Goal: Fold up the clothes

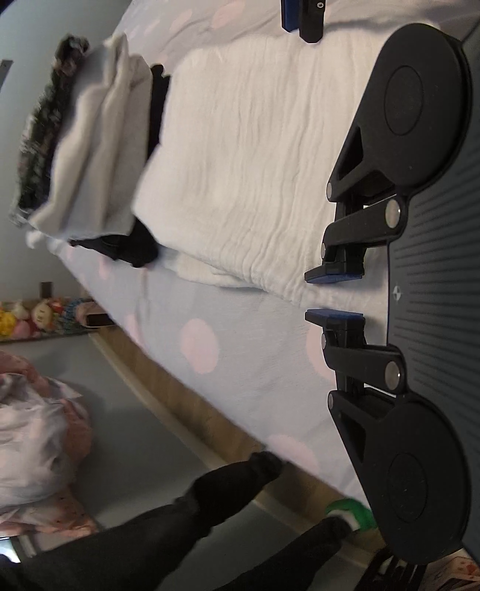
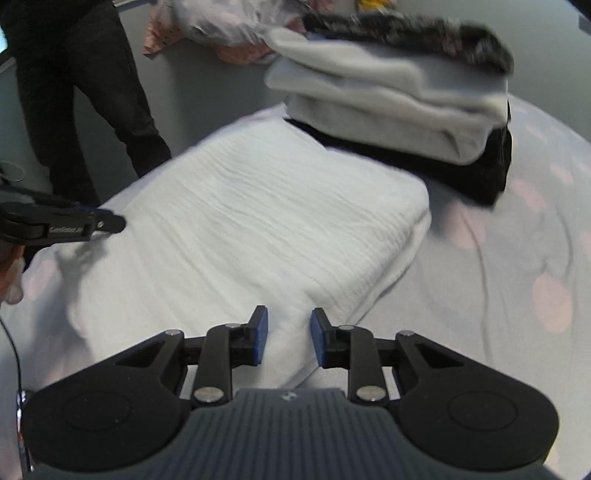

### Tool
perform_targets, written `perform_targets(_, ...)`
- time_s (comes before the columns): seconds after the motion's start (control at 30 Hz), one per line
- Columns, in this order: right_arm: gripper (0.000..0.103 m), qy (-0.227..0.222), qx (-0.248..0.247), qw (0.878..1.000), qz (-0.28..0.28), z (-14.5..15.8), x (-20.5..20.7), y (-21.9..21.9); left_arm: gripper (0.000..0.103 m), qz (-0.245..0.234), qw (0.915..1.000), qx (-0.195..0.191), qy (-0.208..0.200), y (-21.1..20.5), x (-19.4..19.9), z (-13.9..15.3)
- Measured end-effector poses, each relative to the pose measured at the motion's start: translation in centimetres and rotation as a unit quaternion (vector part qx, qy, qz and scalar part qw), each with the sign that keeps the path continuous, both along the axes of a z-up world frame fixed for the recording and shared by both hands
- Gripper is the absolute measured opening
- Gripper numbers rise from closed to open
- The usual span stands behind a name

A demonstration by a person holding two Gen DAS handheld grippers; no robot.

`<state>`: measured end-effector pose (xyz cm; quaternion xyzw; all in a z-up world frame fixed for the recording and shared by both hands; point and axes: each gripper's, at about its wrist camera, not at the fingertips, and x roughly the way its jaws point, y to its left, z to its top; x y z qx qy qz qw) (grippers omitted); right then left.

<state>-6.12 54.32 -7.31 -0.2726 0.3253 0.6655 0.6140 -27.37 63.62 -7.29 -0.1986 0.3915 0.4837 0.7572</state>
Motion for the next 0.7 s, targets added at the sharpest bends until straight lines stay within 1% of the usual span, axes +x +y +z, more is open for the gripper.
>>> perform_targets(0.07,0.029,-0.002,0.006,1.0,0.007,0.8,-0.4,-0.8,0.017,0.0,1.0,0.003,0.0,-0.9,0.0,0.6)
perform_targets(0.13,0.036,-0.007,0.013,1.0,0.008,1.6,-0.9,-1.7,0.017,-0.004,0.9999,0.011,0.002,-2.0,0.2,1.1)
perform_targets(0.17,0.041,-0.011,0.017,1.0,0.008,2.1,-1.2,-2.2,0.019,-0.007,0.9998,0.018,0.003,-2.8,0.3,1.4)
perform_targets(0.23,0.052,-0.02,0.031,0.999,0.008,2.9,-1.8,-3.3,0.026,-0.013,0.9994,0.032,0.001,-4.4,0.6,2.2)
perform_targets(0.27,0.063,-0.024,0.039,0.999,0.009,3.4,-2.2,-3.9,0.028,-0.02,0.999,0.04,-0.002,-5.3,0.8,2.7)
perform_targets(0.3,0.073,-0.029,0.049,0.998,0.011,3.8,-2.4,-4.4,0.035,-0.024,0.9985,0.049,-0.004,-6.1,1.1,3.1)
perform_targets(0.33,0.076,-0.033,0.06,0.998,0.011,4.2,-2.7,-5.0,0.044,-0.023,0.9982,0.056,-0.004,-6.9,1.2,3.6)
perform_targets(0.37,0.078,-0.038,0.07,0.997,0.01,4.6,-2.9,-5.6,0.05,-0.021,0.9978,0.063,-0.005,-7.6,1.4,4.1)
perform_targets(0.4,0.078,-0.043,0.08,0.996,0.007,5.0,-3.2,-6.2,0.058,-0.018,0.9975,0.069,-0.007,-8.4,1.5,4.5)
perform_targets(0.5,0.084,-0.069,0.109,0.991,-0.026,5.9,-3.9,-8.3,0.063,-0.01,0.9961,0.086,-0.012,-10.4,1.9,5.6)
perform_targets(0.53,0.085,-0.076,0.122,0.989,-0.042,6.2,-4.1,-9.2,0.066,-0.006,0.9956,0.092,-0.011,-11.1,2.0,5.8)
perform_targets(0.57,0.09,-0.082,0.129,0.986,-0.06,6.4,-4.2,-10.0,0.069,0.0,0.995,0.099,-0.009,-11.8,2.1,5.8)
perform_targets(0.6,0.093,-0.088,0.136,0.984,-0.075,6.6,-4.3,-10.7,0.075,0.006,0.9944,0.106,-0.007,-12.6,2.3,5.9)
perform_targets(0.63,0.094,-0.089,0.137,0.983,-0.083,6.8,-4.3,-11.4,0.084,0.013,0.9934,0.114,-0.006,-13.3,2.4,5.9)
perform_targets(0.67,0.094,-0.088,0.133,0.983,-0.085,6.9,-4.3,-12.0,0.087,0.02,0.9929,0.117,-0.007,-14.0,2.4,5.9)
perform_targets(0.7,0.094,-0.091,0.122,0.985,-0.084,6.8,-4.4,-12.4,0.087,0.02,0.9942,0.105,-0.009,-14.5,2.4,5.8)
